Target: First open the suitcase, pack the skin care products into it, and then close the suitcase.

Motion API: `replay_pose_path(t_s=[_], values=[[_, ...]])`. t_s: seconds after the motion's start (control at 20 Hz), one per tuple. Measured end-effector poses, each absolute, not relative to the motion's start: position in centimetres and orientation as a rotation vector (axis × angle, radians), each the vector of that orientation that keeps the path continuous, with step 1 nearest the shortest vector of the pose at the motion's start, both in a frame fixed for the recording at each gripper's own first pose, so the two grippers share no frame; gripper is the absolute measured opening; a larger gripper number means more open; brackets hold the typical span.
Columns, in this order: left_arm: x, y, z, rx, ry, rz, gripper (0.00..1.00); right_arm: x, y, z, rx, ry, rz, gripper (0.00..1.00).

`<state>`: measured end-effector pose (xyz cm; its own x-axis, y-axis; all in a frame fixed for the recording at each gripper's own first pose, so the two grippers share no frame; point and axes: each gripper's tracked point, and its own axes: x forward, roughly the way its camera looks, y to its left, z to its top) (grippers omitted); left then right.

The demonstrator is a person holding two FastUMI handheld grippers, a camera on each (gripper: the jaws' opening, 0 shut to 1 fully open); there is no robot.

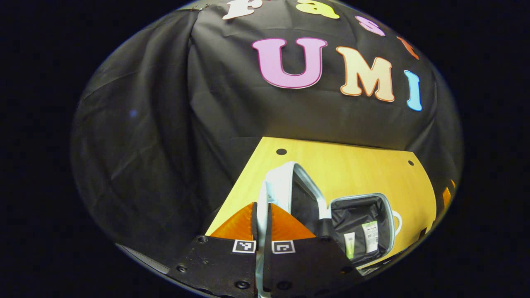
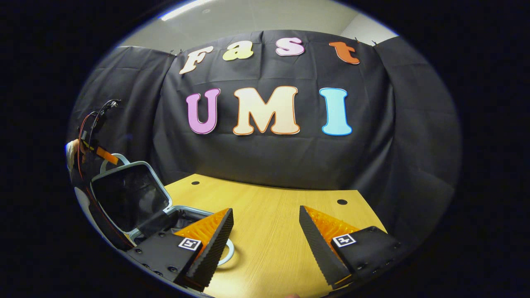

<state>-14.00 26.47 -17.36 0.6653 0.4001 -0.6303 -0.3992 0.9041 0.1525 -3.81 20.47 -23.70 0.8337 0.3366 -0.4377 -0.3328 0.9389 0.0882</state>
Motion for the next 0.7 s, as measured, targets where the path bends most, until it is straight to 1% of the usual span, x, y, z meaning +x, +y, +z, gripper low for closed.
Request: replay_pose_path(t_s=[0.05, 0.1, 0.15, 0.2, 0.4, 0.6, 0.7], values=[[-13.6, 25.4, -16.7, 0.007, 0.692, 0.445, 0.0, -3.6, 20.0, -23.5, 0.012, 0.459, 0.354, 0.99], [-13.0, 24.0, -16.1, 0.005, 0.683, 0.422, 0.0, -3.7, 19.4, -23.5, 0.02, 0.456, 0.356, 0.95], [-12.5, 22.4, -15.6, 0.002, 0.669, 0.407, 0.0, -3.9, 19.0, -23.3, 0.03, 0.456, 0.359, 0.98], [-12.2, 21.0, -15.2, 0.003, 0.662, 0.391, 0.0, -3.9, 18.7, -23.4, 0.037, 0.454, 0.359, 0.99], [-10.3, 15.7, -14.3, 0.01, 0.624, 0.309, 0.0, -4.1, 17.3, -23.6, 0.063, 0.457, 0.359, 0.99], [-9.3, 11.7, -15.1, -0.002, 0.618, 0.254, 0.0, -4.3, 16.4, -23.1, 0.072, 0.455, 0.365, 0.99], [-8.4, 8.9, -15.5, -0.012, 0.605, 0.205, 0.0, -4.3, 15.6, -23.0, 0.073, 0.453, 0.364, 0.98]])
